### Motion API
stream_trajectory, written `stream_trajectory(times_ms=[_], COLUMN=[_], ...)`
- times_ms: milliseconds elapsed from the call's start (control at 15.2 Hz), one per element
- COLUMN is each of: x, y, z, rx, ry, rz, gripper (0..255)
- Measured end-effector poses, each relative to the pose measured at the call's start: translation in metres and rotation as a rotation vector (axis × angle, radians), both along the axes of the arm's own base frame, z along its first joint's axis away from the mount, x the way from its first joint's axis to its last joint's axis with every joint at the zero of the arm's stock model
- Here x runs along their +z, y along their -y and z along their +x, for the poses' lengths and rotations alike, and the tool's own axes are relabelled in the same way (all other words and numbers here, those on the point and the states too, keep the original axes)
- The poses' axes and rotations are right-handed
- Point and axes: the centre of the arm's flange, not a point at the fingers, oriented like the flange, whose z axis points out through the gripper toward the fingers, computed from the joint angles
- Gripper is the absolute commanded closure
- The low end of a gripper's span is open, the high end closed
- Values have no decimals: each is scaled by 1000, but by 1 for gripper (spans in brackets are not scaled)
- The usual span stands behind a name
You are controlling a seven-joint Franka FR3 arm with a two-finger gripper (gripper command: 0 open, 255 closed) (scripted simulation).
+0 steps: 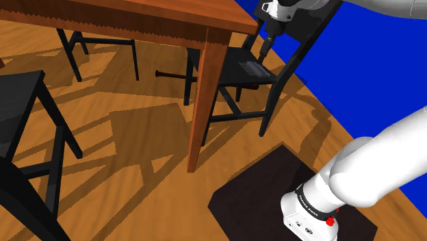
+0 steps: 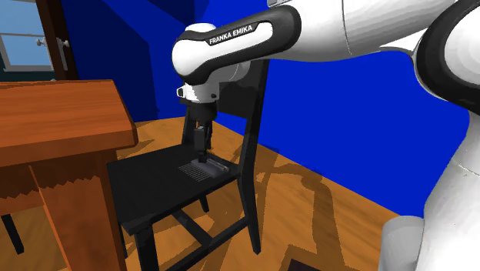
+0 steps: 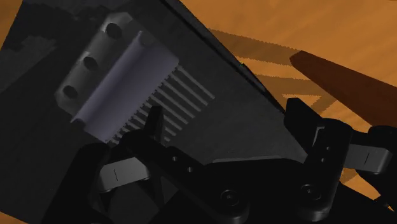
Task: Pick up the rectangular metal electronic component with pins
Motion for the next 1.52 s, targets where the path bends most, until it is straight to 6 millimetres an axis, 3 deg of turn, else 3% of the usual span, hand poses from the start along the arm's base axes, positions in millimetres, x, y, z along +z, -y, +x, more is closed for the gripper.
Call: stream_trajectory(times_ms=[396,660,1188,1254,1518], x=[-28,-46,-87,-88,-90], y=[18,19,22,22,22], z=[73,119,127,128,128], rx=[163,264,284,284,284], ry=[-18,-29,-32,-32,-31], rz=[-4,-6,-7,-7,-7], gripper=[0,0,0,255,255])
